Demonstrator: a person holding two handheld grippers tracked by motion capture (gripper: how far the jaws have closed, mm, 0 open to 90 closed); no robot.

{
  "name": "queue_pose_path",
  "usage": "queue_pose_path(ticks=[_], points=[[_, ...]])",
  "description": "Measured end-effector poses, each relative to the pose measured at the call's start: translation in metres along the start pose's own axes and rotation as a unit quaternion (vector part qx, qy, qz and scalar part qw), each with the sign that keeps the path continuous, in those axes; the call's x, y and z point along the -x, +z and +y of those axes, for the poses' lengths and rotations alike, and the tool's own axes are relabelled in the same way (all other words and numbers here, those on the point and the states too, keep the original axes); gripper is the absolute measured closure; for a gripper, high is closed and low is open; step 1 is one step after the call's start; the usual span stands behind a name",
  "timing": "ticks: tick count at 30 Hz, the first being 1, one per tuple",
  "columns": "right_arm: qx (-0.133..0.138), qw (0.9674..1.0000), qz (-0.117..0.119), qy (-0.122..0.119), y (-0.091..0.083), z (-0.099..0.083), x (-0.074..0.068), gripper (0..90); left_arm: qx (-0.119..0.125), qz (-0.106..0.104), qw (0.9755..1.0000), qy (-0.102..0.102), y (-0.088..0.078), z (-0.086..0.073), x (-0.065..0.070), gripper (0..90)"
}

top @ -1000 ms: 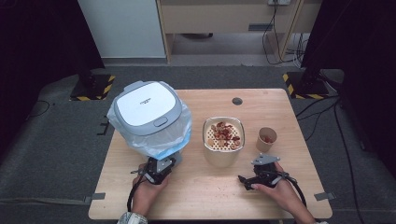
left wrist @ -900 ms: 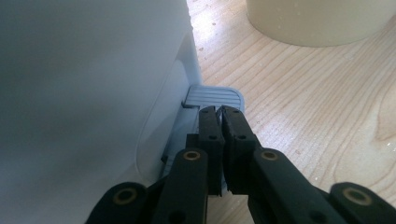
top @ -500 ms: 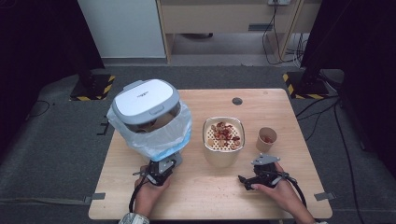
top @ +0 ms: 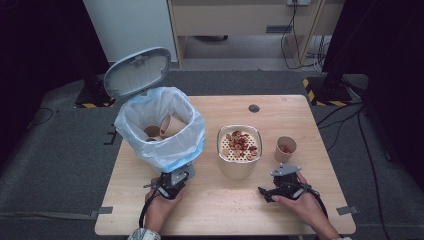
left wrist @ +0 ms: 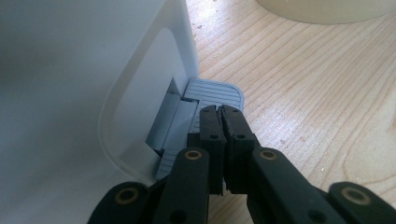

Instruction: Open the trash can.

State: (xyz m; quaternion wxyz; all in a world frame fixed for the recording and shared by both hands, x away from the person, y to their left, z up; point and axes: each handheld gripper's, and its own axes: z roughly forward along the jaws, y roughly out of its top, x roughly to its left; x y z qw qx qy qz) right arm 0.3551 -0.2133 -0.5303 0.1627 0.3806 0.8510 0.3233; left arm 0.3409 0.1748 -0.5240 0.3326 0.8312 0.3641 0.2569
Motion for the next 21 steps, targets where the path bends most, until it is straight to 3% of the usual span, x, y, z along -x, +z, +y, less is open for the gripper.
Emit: queue_pose_path(ticks=[10,21], points=[[0.022,0.9980,-0.029,0.051,-0.017,-0.004,0.020,9.0,-0.001,0.000,1.0000,0.001,0.000,0.000,0.000,87.1],[0.024,0.9967,-0.044,0.063,-0.021,-0.006,0.026,7.4,0.000,-0.002,1.0000,0.000,0.000,0.000,0.000,87.2]])
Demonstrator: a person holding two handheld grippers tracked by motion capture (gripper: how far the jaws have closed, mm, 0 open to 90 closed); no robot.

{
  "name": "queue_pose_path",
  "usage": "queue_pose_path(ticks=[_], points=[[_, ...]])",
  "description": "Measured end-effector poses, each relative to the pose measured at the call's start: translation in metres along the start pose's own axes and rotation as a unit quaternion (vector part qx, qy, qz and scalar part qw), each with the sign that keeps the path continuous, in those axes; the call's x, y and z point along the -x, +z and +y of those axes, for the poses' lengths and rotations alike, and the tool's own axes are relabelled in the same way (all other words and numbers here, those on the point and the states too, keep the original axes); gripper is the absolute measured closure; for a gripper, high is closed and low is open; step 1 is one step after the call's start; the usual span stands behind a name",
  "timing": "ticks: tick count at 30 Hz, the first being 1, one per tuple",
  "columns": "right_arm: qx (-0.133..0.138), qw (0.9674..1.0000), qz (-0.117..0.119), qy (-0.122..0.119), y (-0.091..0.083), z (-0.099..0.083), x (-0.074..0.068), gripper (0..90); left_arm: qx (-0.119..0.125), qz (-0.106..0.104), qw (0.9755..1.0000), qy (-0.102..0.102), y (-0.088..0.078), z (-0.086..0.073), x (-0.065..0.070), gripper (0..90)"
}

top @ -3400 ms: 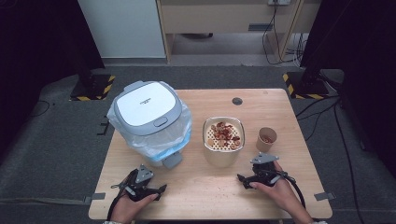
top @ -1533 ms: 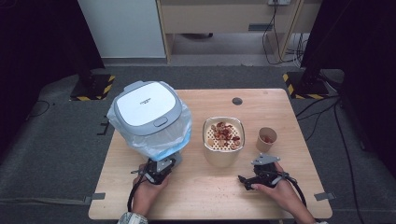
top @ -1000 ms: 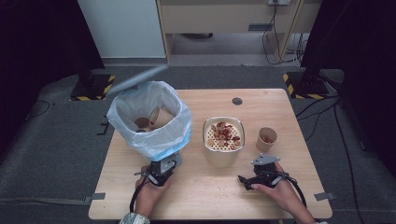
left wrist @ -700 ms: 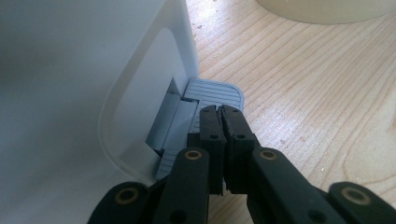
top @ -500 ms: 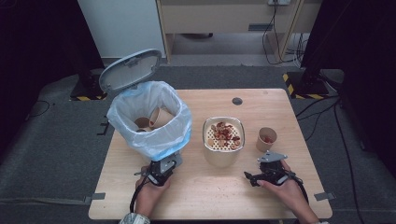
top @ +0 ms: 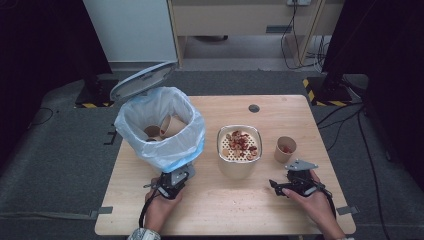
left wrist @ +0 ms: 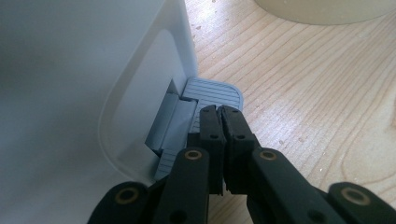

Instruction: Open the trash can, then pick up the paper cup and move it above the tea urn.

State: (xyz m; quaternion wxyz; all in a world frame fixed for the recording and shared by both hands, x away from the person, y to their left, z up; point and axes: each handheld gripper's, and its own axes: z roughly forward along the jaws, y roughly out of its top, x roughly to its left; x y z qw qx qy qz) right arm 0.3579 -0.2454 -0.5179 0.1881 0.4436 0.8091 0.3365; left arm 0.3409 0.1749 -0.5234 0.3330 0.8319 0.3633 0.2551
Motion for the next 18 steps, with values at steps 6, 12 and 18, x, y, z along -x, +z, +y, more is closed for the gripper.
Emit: queue_pose_path(ticks=[6,12,18], points=[[0.007,0.9999,-0.002,0.012,-0.003,-0.001,0.005,5.7,-0.002,0.001,1.0000,0.001,0.000,0.000,0.000,87.2],[0.002,0.9995,-0.019,0.024,-0.006,-0.003,0.009,6.2,-0.002,0.001,1.0000,0.001,0.000,0.000,0.000,87.2],[0.021,0.9968,-0.057,0.051,-0.010,-0.001,0.020,6.0,-0.002,0.001,1.0000,0.003,0.000,0.000,0.000,87.2]])
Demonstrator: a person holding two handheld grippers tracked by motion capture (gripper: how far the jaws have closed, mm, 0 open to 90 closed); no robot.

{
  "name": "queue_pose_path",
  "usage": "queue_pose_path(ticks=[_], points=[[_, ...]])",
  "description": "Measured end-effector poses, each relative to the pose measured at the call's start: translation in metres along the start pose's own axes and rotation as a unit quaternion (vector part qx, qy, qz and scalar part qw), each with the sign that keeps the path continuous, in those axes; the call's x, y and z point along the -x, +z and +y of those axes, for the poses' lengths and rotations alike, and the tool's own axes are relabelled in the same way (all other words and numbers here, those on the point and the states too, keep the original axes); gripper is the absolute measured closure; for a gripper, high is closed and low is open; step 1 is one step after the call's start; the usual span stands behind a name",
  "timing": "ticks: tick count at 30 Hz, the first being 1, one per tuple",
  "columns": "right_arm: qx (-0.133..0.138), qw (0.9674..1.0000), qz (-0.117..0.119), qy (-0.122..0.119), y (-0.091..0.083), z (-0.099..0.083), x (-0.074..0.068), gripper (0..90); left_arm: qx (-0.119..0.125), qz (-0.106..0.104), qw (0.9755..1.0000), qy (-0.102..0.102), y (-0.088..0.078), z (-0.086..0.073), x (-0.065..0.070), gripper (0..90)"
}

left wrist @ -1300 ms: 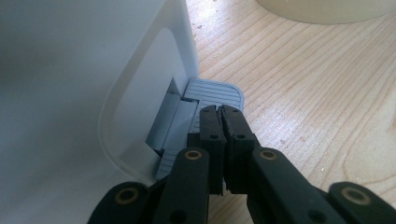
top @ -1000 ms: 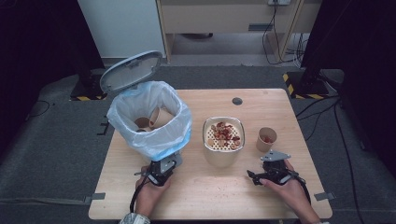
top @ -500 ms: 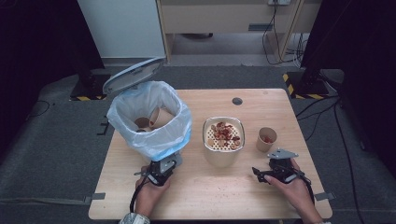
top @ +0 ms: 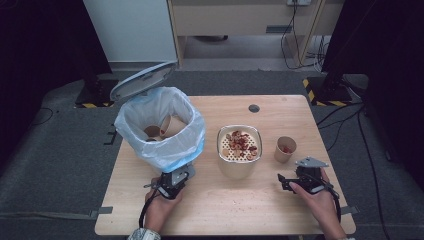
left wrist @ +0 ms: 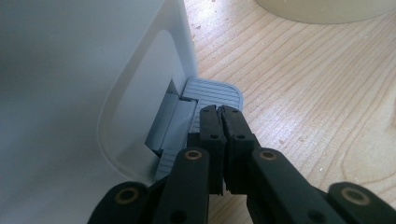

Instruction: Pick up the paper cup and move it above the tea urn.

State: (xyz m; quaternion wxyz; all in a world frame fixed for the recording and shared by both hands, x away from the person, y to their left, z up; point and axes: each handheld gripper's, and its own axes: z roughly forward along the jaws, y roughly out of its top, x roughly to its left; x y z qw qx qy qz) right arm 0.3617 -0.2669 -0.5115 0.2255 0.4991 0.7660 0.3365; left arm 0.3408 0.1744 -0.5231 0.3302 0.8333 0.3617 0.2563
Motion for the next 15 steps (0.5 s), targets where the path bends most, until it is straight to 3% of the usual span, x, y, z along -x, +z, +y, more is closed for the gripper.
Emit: queue_pose_path(ticks=[3,7,15], points=[[0.014,0.9996,-0.014,0.018,-0.001,0.003,0.006,6.3,0.000,-0.001,1.0000,-0.001,0.000,0.000,0.000,87.2],[0.024,0.9990,-0.015,0.036,-0.003,0.010,0.012,6.5,0.002,-0.001,1.0000,-0.002,0.000,0.000,0.000,87.3],[0.032,0.9987,-0.010,0.039,0.000,0.031,0.020,5.2,0.000,0.000,1.0000,0.001,0.000,0.000,0.000,87.3]])
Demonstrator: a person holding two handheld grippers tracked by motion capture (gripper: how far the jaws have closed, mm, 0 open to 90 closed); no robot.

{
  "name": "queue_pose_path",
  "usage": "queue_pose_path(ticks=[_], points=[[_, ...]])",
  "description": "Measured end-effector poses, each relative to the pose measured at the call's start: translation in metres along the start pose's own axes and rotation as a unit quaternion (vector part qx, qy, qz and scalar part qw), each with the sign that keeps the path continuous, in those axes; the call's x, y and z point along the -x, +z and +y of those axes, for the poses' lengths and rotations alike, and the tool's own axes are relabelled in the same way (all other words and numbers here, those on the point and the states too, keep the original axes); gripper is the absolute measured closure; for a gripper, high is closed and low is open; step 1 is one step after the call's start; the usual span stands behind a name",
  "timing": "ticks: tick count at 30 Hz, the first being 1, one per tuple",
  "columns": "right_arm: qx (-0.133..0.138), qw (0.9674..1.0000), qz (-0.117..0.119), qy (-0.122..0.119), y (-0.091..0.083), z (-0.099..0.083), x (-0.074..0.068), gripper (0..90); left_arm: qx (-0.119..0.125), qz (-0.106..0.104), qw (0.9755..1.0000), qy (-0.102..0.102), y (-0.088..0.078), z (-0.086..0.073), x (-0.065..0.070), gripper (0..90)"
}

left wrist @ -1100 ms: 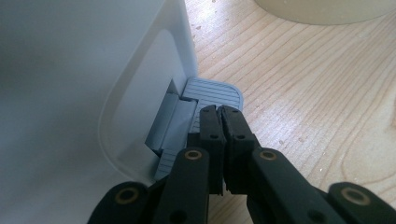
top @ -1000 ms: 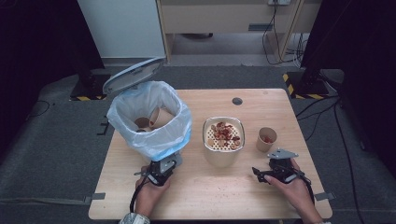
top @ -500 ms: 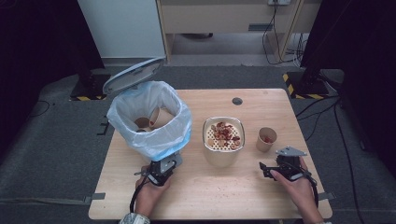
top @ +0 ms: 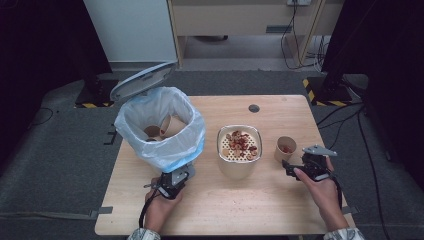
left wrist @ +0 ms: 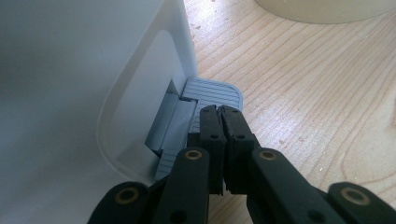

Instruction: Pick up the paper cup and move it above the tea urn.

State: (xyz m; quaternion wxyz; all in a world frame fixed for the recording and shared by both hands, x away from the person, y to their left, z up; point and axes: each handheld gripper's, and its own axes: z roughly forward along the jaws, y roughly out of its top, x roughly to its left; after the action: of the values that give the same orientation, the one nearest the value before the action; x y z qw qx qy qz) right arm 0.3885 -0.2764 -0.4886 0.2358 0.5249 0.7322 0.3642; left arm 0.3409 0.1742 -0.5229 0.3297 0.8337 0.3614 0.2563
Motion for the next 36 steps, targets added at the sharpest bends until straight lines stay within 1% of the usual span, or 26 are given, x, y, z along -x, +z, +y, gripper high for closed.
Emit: queue_pose_path(ticks=[1,2,3,4,6,7,9,10,11,12,13,14,15,16,19,20,21,22,23,25,26,27,28,32,36], points=[[0.000,1.0000,0.000,0.000,0.000,0.000,0.000,5.2,0.000,0.000,1.0000,0.000,0.000,0.000,0.000,87.3],[-0.001,1.0000,0.003,-0.002,0.007,0.003,-0.001,4.2,0.000,0.000,1.0000,-0.001,0.000,0.000,0.000,87.3],[-0.001,1.0000,0.003,-0.002,0.007,0.003,-0.001,4.2,0.000,0.000,1.0000,-0.001,0.000,0.000,0.000,87.3],[0.002,1.0000,0.004,-0.006,0.014,0.005,-0.002,4.0,0.000,0.000,1.0000,-0.001,0.000,0.000,0.000,87.3],[0.006,1.0000,0.001,-0.005,0.020,0.007,-0.002,4.3,0.001,-0.001,1.0000,-0.001,0.000,0.000,0.000,87.3],[0.006,1.0000,0.001,-0.005,0.020,0.007,-0.002,4.3,0.001,-0.001,1.0000,-0.001,0.000,0.000,0.000,87.3],[0.017,0.9998,-0.002,-0.002,0.026,0.010,0.000,6.2,0.001,-0.001,1.0000,-0.001,0.000,0.000,0.000,87.3],[0.018,0.9998,-0.002,0.004,0.033,0.012,0.001,7.0,0.001,-0.001,1.0000,-0.001,0.000,0.000,0.000,87.3],[0.018,0.9998,-0.002,0.004,0.033,0.012,0.001,7.0,0.001,-0.001,1.0000,-0.002,0.000,0.000,0.000,87.3],[0.023,0.9997,-0.002,0.004,0.039,0.013,0.000,8.9,0.001,-0.002,1.0000,-0.002,0.000,0.000,-0.001,87.3],[0.023,0.9997,-0.002,0.004,0.039,0.013,0.000,8.9,0.001,-0.002,1.0000,-0.002,0.000,0.000,-0.001,87.3],[0.030,0.9995,-0.001,0.010,0.045,0.012,0.000,11.9,0.001,-0.001,1.0000,-0.001,0.000,0.000,0.000,87.3],[0.030,0.9995,-0.001,0.010,0.045,0.012,0.000,11.9,0.001,-0.001,1.0000,-0.001,0.000,0.000,0.000,87.3],[0.035,0.9993,-0.002,0.014,0.050,0.012,0.000,13.9,0.001,-0.001,1.0000,-0.001,0.000,0.000,0.000,87.3],[0.037,0.9992,-0.002,0.015,0.054,0.011,0.000,15.5,0.001,-0.001,1.0000,0.000,0.000,0.000,0.000,87.3],[0.040,0.9991,-0.005,0.012,0.057,0.011,0.002,18.0,0.001,-0.001,1.0000,-0.002,0.000,0.000,0.000,87.3],[0.040,0.9991,-0.005,0.012,0.057,0.011,0.002,18.0,0.001,-0.001,1.0000,-0.002,0.000,0.000,0.000,87.3],[0.041,0.9991,0.002,0.014,0.059,0.010,0.004,18.3,0.001,0.000,1.0000,-0.001,0.000,0.000,0.000,87.3],[0.041,0.9991,0.002,0.014,0.059,0.010,0.004,18.3,0.001,0.000,1.0000,-0.001,0.000,0.000,0.000,87.3],[0.045,0.9989,0.011,0.011,0.060,0.010,0.003,22.9,0.001,-0.001,1.0000,-0.001,0.000,0.000,0.000,87.3],[0.051,0.9987,0.010,-0.002,0.060,0.010,0.001,25.0,0.001,-0.001,1.0000,-0.001,0.000,0.000,0.000,87.3],[0.051,0.9987,0.010,-0.002,0.060,0.010,0.001,25.0,0.001,-0.001,1.0000,-0.001,0.000,0.000,0.000,87.3],[0.051,0.9986,0.007,-0.011,0.060,0.010,-0.001,27.0,0.001,-0.001,1.0000,-0.001,0.000,0.000,0.000,87.3],[0.050,0.9986,0.009,-0.013,0.059,0.010,0.001,30.0,0.001,0.000,1.0000,0.000,0.000,0.000,0.000,87.3],[0.054,0.9981,0.009,-0.028,0.055,0.011,0.000,33.0,0.001,-0.001,1.0000,-0.001,0.000,0.000,0.000,87.3]])
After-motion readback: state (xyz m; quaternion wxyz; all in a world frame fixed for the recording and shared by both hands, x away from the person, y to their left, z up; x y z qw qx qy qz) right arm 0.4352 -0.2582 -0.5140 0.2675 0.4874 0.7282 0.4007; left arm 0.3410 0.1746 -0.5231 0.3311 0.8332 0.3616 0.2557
